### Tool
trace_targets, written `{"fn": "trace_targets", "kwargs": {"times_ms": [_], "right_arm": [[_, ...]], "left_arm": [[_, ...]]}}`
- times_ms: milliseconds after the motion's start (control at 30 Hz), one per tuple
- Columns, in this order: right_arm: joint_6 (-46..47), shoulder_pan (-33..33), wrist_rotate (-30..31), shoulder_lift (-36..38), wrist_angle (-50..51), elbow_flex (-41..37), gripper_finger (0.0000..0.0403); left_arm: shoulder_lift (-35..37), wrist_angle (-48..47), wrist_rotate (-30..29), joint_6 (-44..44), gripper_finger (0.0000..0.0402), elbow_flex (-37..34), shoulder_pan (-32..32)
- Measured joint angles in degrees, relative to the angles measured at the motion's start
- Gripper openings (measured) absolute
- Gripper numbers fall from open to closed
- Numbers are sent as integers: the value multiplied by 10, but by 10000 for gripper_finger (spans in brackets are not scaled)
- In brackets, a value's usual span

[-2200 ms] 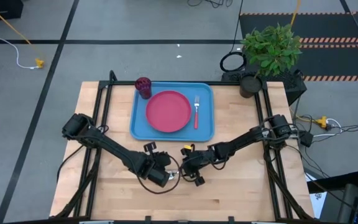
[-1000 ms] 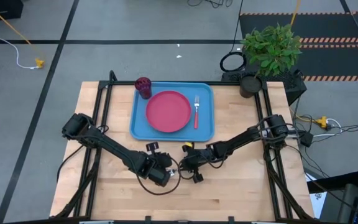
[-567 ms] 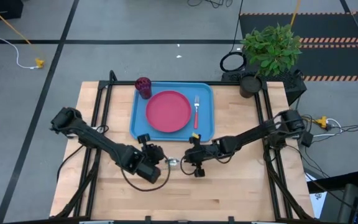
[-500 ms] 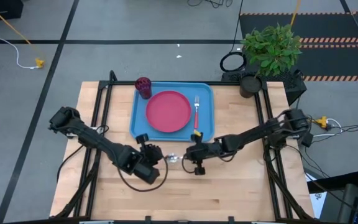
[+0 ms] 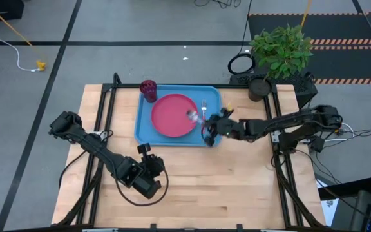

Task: Pick and place plate/cup/fork/spoon on tray
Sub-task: Put the yellow spoon on the blue tray to the right of the pink fork

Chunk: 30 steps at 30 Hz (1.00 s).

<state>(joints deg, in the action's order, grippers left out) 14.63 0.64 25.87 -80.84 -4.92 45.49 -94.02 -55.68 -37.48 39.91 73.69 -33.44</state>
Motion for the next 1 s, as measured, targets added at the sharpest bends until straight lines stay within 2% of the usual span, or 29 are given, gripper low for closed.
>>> {"fn": "trace_targets", "kwargs": {"times_ms": [100, 367, 567, 1000], "right_arm": [[50, 42, 43, 7, -21, -30, 38], [124, 116, 43, 3, -149, -104, 38], [151, 117, 44, -7, -263, -127, 38], [224, 113, 41, -50, -301, -128, 38]], "left_arm": [[0, 1, -18, -16, 97, 0, 0], [0, 3, -31, -59, 97, 0, 15], [0, 3, -31, -73, 97, 0, 29], [0, 53, -31, -115, 97, 0, 46]]}}
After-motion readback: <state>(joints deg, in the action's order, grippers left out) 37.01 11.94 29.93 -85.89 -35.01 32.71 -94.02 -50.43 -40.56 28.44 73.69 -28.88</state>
